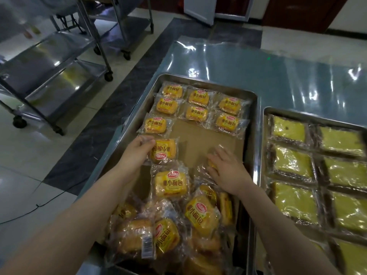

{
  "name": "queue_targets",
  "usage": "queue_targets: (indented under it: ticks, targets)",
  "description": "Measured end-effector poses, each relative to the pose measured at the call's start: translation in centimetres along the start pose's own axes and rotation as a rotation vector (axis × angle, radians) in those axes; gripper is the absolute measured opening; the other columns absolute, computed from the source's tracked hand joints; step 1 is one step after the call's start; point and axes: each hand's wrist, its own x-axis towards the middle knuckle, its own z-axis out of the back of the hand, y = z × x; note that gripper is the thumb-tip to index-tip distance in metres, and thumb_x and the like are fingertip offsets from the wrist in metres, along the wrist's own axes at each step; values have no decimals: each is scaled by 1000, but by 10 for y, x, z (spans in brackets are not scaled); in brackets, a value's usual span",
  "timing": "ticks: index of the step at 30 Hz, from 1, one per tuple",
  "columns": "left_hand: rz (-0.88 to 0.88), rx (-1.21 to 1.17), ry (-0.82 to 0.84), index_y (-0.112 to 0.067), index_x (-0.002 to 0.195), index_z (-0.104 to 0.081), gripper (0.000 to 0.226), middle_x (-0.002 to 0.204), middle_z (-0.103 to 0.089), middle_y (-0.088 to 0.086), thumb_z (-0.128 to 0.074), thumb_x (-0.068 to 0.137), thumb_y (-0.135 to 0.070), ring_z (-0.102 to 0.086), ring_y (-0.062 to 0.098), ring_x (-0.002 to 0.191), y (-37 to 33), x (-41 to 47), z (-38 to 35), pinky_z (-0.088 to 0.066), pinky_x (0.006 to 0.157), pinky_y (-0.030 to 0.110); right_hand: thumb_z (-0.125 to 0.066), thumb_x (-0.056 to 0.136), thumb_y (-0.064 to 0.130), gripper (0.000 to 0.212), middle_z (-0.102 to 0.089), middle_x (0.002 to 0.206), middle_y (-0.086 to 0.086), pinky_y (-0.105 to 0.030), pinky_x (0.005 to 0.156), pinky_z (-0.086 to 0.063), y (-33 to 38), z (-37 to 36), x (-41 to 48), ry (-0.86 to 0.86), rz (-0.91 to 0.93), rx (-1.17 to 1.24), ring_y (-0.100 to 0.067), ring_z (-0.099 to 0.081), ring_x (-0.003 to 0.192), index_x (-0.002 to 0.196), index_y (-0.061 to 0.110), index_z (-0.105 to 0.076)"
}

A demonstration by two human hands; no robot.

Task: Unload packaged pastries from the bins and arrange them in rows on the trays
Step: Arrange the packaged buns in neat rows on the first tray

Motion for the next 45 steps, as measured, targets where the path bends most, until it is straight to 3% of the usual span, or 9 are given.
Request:
queue_targets:
  ticks: [7,14,17,20,24,27,35,40,45]
  targets:
    - [24,12,30,-20,111,-62,20,102,-69,-1,-55,92,-22,-68,17,90,-11,18,-15,-53,75,33,-44,91,48,42,-40,131,-14,-47,91,-37,36,-13,6,-318,-480,-17,-34,-36,118,121,18,-50]
    - [103,-115,43,-14,100,-66,19,97,-71,6,-54,94,-26,-67,21,91,-26,33,-37,-53,82,38,-50,93,44,43,-32,151,-11,-53,109,-18,31,-9,-1,-468,-204,19,-31,-13,144,125,16,-55]
    - [88,-173,83,-6,98,-64,17,92,-70,9,-53,94,-19,-66,21,83,-24,30,-41,-53,76,35,-48,94,44,44,-51,136,-1,-45,105,-31,35,4,-5,-504,-122,250,-21,-37,131,130,20,-52]
    - [55,-255,189,-6,99,-60,12,80,-68,6,-51,94,-12,-61,13,68,-22,23,-45,-50,62,25,-45,93,46,31,-65,102,18,-22,74,-50,49,20,-2,-389,-144,810,-4,-62,93,121,32,-51]
    - [27,-263,238,-7,91,-55,3,79,-67,10,-53,92,-5,-64,16,68,-17,17,-43,-55,61,26,-54,94,31,15,-73,85,8,-18,63,-52,55,30,8,-386,-201,1398,-6,-68,76,99,21,-65]
    - [21,-221,159,-8,88,-57,2,85,-67,12,-58,88,-5,-66,18,72,-12,16,-37,-54,60,25,-62,87,40,25,-72,96,7,-20,67,-54,58,26,16,-290,-189,1367,-6,-68,83,106,23,-64]
    - [136,275,166,-10,79,-64,8,74,-72,6,-73,78,-10,-69,18,68,5,7,-29,-55,58,27,-59,92,18,11,-70,83,8,-33,76,-56,49,31,62,-358,-322,1063,-10,-67,78,87,27,-62]
    - [205,45,72,-3,86,-62,3,78,-71,13,-64,85,-5,-67,12,61,6,14,-29,-52,54,18,-63,89,23,18,-59,90,22,-6,65,-39,47,31,71,-329,-164,761,12,-52,81,107,27,-61]
    - [83,179,131,-6,75,-68,28,66,-70,6,-60,90,-28,-63,12,57,4,7,-22,-50,53,16,-66,85,12,22,-63,89,19,-5,68,-38,7,41,27,-299,-65,483,-4,-60,80,86,34,-64]
